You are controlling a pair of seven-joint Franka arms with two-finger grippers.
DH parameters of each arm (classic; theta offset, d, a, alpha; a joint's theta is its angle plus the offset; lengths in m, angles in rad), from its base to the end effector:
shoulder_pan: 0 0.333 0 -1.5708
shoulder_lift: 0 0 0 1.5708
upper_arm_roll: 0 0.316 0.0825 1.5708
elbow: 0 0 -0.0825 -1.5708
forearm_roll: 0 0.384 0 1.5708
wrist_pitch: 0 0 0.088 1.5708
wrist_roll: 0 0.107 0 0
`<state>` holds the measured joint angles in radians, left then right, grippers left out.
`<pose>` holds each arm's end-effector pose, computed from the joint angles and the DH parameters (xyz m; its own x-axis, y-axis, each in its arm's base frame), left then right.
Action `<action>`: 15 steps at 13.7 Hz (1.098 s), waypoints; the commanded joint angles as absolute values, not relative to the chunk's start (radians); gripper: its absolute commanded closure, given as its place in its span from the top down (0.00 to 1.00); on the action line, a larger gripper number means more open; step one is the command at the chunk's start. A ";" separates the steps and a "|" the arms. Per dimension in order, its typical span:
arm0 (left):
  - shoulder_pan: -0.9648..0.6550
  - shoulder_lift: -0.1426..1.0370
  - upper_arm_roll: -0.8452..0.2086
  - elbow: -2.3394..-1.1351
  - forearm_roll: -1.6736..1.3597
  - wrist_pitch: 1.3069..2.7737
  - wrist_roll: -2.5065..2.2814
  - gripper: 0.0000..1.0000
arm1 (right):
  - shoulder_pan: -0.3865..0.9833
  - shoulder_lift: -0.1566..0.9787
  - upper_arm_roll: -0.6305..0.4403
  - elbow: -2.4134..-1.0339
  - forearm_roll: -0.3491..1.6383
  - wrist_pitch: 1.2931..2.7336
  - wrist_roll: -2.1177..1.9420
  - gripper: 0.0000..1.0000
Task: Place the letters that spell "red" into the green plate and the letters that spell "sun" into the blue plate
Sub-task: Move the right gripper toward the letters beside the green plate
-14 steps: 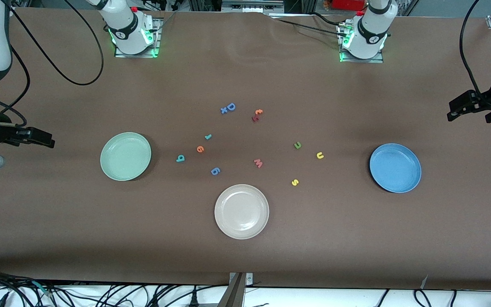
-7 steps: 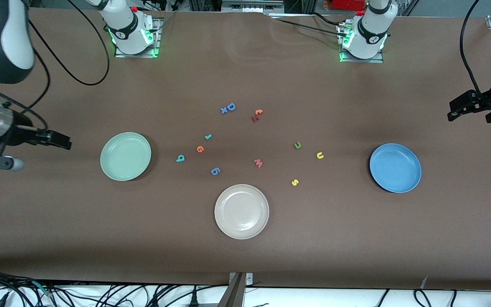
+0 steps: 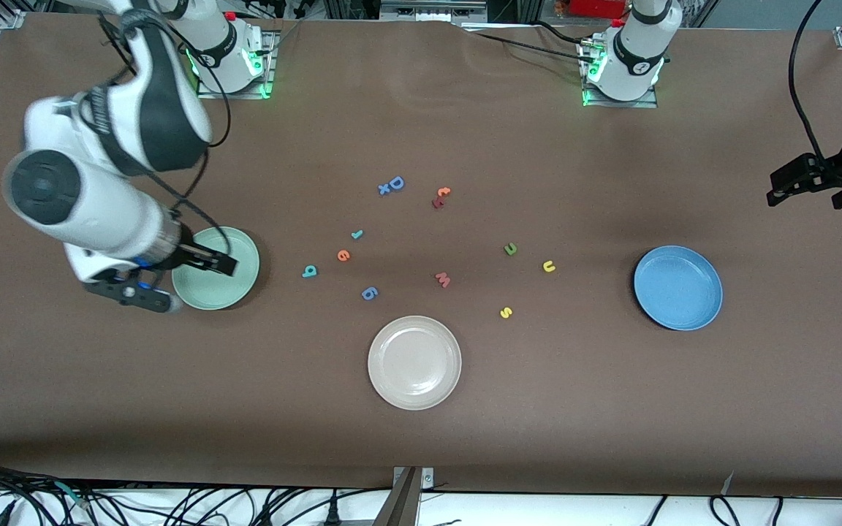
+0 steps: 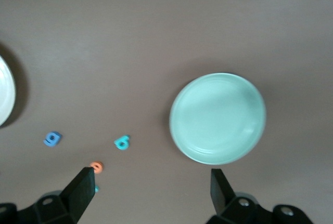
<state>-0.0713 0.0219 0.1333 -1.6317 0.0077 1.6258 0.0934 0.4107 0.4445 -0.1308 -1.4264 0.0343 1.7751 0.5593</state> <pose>0.5628 0.0350 0.5883 0.9991 -0.0318 -0.0285 -0.0320 -0.9995 -0.0080 0.6473 0.2040 0.4352 0.9589 -0.2759 -0.0656 -0.2715 -0.9600 0.0685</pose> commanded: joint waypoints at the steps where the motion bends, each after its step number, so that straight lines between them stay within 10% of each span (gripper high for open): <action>1: -0.063 0.021 0.132 -1.634 -0.029 1.582 0.126 1.00 | 0.492 0.533 -0.138 -1.425 0.034 1.853 0.641 0.98; 15: -0.192 0.153 0.123 -1.591 -0.106 1.595 0.110 1.00 | 0.545 0.721 -0.140 -1.542 0.038 2.161 0.634 0.98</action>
<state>-0.1757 0.1114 0.1140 -1.6387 -0.0852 1.6002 0.1020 0.5443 0.7376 -0.1347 -1.4988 0.0343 2.1378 0.6417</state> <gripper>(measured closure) 0.000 0.013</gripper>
